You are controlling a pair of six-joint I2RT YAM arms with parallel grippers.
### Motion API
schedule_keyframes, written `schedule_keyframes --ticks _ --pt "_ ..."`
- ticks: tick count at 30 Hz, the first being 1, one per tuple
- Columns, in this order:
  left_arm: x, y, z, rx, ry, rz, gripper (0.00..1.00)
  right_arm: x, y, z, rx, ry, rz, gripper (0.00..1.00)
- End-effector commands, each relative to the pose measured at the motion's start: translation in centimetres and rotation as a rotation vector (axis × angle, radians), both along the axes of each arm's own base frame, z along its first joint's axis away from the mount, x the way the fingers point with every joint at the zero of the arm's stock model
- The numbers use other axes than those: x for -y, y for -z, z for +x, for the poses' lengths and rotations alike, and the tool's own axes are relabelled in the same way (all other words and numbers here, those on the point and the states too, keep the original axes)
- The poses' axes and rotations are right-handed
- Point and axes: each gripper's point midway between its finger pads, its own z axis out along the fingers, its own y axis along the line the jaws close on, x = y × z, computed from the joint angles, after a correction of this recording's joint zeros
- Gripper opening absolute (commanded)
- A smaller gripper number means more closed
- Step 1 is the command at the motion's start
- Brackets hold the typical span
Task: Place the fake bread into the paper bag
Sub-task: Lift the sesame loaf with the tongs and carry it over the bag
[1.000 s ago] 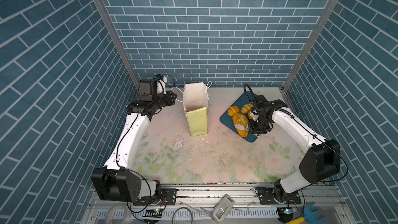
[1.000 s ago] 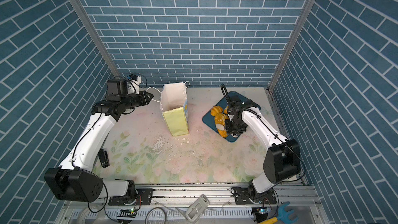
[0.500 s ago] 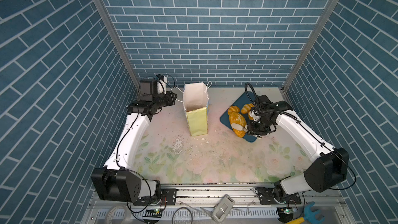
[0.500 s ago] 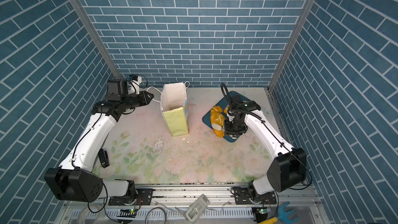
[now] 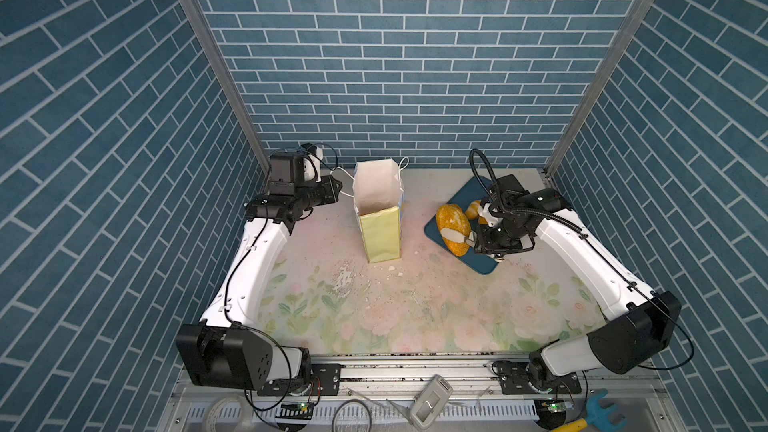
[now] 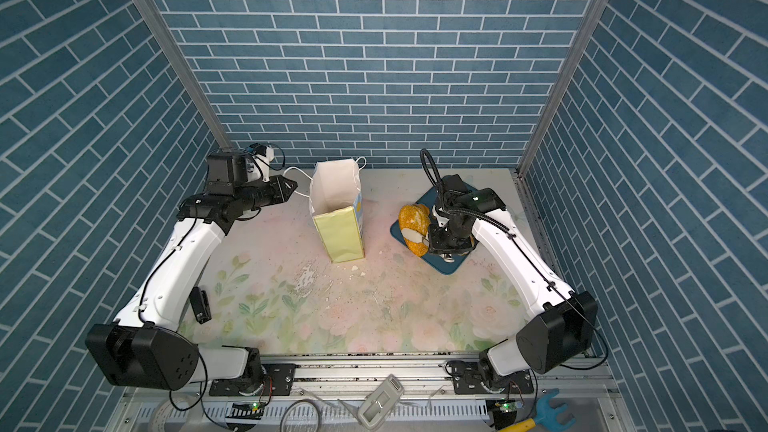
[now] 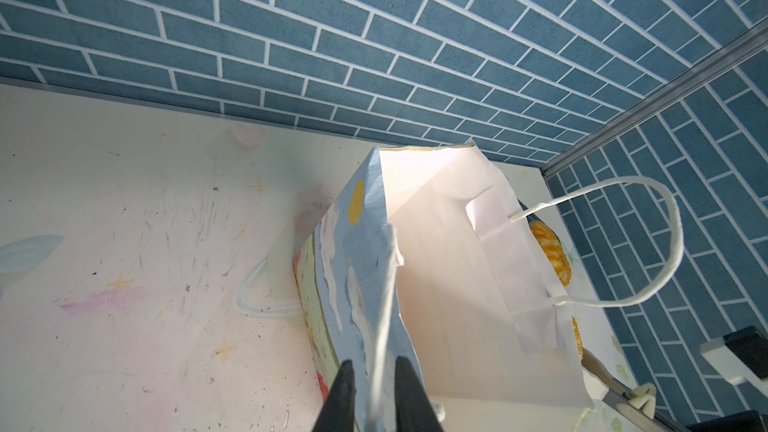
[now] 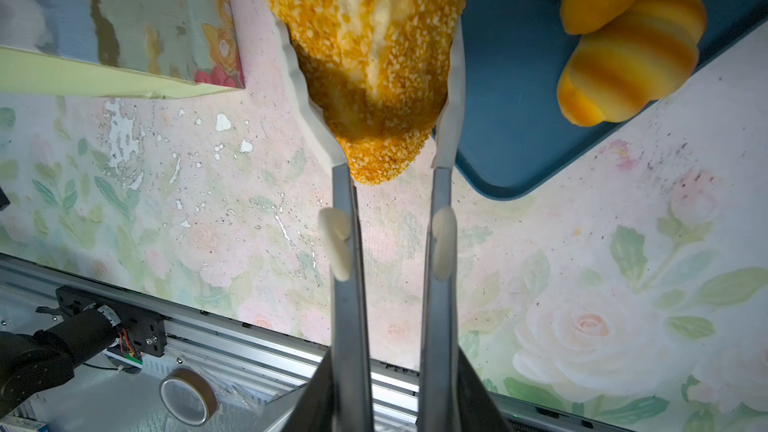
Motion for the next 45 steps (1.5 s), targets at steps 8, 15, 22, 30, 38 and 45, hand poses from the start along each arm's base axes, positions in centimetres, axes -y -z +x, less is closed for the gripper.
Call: schedule_keyframes --ticks 8,15,22,30,38,45 --pt "0.3 0.0 0.2 0.007 0.009 -0.002 0.20 -0.3 -3.8 0.0 0.091 0.004 0.059 0.30" --pt "0.4 -0.1 0.5 0.010 0.012 -0.009 0.21 0.1 -6.2 0.8 0.161 -0.002 0.048 0.29" --pt "0.4 -0.7 0.1 0.029 0.013 -0.009 0.21 1.1 -8.9 1.5 0.250 -0.006 0.001 0.29" --pt "0.3 -0.6 -0.3 0.026 0.010 -0.012 0.26 0.3 -13.5 2.5 0.374 -0.032 0.062 0.30" --pt "0.2 -0.8 -0.8 0.031 0.009 -0.009 0.36 -1.0 -17.0 3.8 0.472 -0.074 0.095 0.30" --pt "0.0 -0.9 -1.2 0.030 -0.001 -0.002 0.46 -3.3 -20.2 4.9 0.564 -0.150 0.123 0.30"
